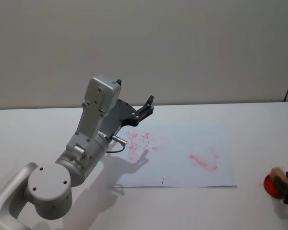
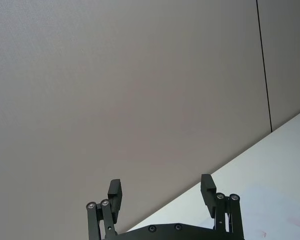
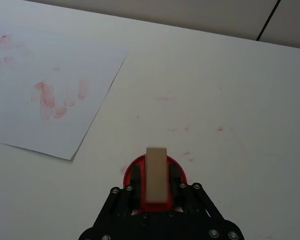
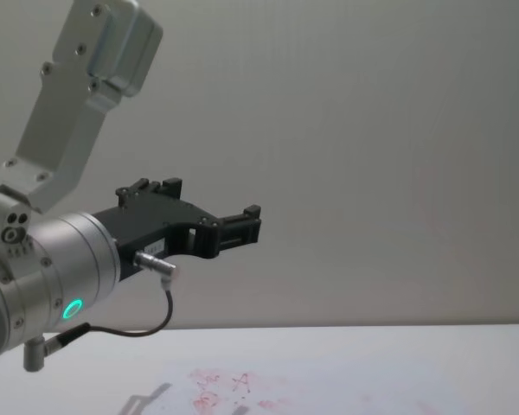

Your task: Use the one hand to pick up the stamp and affix it onto the A4 paper.

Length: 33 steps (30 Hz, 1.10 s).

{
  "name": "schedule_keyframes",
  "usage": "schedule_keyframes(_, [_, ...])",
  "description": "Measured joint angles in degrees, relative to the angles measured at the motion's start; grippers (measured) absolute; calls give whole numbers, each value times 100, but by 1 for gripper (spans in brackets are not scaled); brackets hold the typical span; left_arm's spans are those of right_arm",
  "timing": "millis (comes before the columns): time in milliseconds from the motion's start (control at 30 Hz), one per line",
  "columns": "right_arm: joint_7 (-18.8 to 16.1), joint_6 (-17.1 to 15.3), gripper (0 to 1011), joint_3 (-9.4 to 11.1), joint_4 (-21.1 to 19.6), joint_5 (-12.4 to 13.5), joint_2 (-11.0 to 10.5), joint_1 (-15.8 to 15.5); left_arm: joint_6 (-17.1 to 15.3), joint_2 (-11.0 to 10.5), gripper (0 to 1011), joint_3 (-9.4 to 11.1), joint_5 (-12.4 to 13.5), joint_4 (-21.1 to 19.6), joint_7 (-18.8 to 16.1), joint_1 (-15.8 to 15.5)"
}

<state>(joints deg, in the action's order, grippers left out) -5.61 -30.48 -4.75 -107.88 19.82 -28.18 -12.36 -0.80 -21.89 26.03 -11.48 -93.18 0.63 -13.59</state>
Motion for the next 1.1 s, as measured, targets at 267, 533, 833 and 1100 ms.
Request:
schedule_keyframes(267, [-57, -42, 508, -22, 35, -50, 7, 33, 0, 0, 1001, 0, 0, 0, 0, 0])
schedule_keyframes(533, [-85, -63, 791, -35, 54, -77, 11, 51, 0, 0, 1001, 0, 0, 0, 0, 0])
schedule_keyframes(833, [-101, -73, 1000, -40, 63, -91, 15, 58, 0, 0, 1001, 0, 0, 0, 0, 0])
schedule_keyframes(1100, [-107, -79, 1001, -44, 68, -96, 16, 62, 0, 0, 1001, 0, 0, 0, 0, 0])
